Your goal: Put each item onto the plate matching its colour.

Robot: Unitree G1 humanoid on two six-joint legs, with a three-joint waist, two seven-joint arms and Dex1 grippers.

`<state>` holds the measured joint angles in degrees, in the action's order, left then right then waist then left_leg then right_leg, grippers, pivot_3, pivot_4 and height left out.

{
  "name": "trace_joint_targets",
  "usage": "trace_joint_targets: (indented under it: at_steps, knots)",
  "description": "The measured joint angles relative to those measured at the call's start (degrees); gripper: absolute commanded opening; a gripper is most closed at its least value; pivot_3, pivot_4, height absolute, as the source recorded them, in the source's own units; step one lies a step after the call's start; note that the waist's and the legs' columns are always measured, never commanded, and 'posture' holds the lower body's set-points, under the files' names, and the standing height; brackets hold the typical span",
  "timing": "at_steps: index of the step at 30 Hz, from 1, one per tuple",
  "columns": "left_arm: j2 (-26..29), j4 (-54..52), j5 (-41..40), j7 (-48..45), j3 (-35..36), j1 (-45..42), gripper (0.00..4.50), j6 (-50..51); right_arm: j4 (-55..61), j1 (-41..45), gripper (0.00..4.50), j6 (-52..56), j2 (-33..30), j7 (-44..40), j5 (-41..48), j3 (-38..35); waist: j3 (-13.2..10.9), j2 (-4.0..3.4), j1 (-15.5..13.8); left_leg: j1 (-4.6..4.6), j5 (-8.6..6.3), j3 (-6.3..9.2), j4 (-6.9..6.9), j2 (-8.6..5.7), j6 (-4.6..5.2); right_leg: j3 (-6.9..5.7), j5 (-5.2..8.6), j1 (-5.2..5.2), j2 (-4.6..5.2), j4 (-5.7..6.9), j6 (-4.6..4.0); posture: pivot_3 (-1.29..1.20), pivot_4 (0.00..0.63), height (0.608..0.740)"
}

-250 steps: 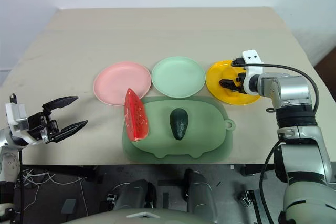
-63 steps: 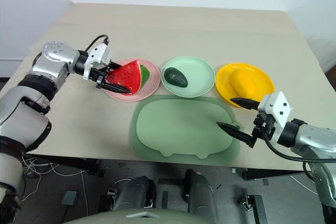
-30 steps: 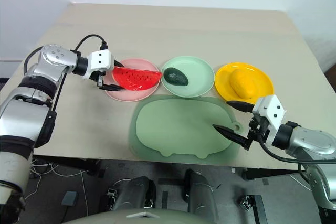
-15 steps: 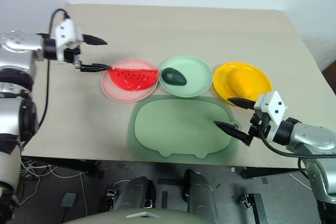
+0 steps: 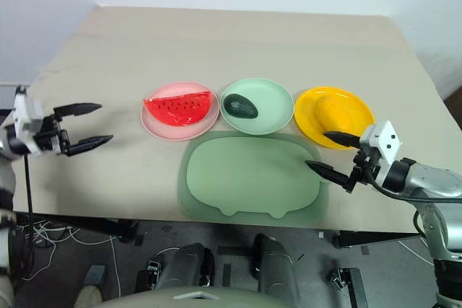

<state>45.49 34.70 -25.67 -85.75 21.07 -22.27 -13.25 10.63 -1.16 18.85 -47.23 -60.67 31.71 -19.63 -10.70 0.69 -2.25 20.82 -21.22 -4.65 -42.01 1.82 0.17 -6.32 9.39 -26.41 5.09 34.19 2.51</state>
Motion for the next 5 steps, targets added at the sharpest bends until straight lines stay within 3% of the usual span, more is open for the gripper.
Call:
trace_joint_targets:
  at_steps: [5]
  knots:
    - [-4.49, -11.7, -4.52, 5.07, 3.86, 13.17, 4.46, 1.49, -2.74, -1.42, 4.5, -2.19, -0.54, -2.62, -0.18, -1.47, 0.0, 0.01, -0.09, -0.33, -0.08, 0.01, 0.02, 0.0, 0.13, 0.01, 0.01, 0.3, 0.02, 0.0, -0.01, 0.0, 0.15, 0.733]
